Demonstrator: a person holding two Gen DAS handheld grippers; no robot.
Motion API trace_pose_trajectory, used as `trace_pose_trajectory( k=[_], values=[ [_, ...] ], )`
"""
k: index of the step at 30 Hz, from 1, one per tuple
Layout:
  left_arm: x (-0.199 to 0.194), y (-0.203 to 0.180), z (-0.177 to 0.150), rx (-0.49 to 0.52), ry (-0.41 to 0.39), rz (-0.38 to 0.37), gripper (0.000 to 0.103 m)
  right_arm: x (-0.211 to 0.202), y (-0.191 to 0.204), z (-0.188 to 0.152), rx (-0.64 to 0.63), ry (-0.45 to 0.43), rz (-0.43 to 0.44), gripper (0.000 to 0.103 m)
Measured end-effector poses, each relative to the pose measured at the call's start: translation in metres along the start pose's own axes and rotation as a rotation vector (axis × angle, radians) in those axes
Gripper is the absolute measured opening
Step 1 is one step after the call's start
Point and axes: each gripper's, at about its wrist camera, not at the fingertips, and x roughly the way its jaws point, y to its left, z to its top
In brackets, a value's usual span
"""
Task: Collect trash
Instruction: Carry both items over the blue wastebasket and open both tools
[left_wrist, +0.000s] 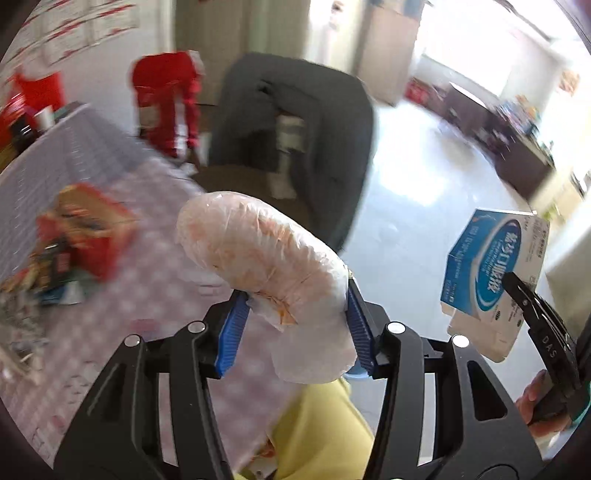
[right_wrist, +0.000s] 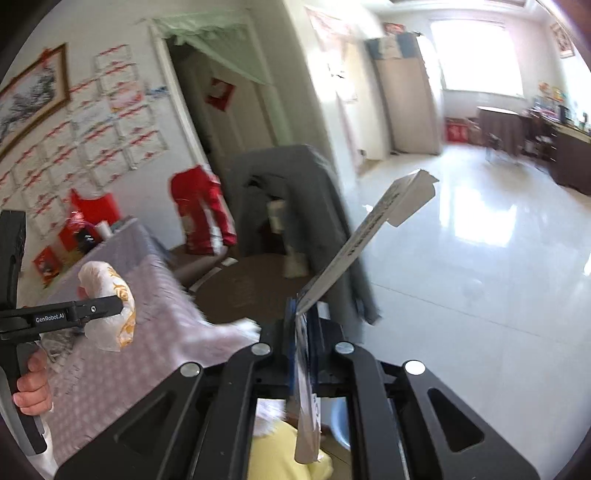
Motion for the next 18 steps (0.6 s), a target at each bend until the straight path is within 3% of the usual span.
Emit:
trace_pose_trajectory(
  k=[5,11,13,16,18],
  values=[
    [0.043,-0.059,-0.003,0.115,0.094,-0.056,0.051,-0.01,-0.044,-0.019,0.061,0.03,-0.071,0.006],
    [0.092,-0.116,-0.003,0.247,0.187,-0.074,0.052,-0.013,-0.079,-0.04,0.122,0.089,-0.134,0.006],
    [0.104,-0.126,-0.001,0.264,0.199,-0.088,0.056,-0.011,-0.083,-0.045,0.136,0.108,-0.147,0.006],
    [0.11,-0.132,0.0,0.286,0.194,-0.085,0.075,-0.009,-0.09,-0.052,0.153,0.131,-0.16,0.006],
    [0.112,-0.132,0.002,0.294,0.177,-0.068,0.075,-0.009,-0.093,-0.056,0.165,0.14,-0.16,0.006]
  ],
)
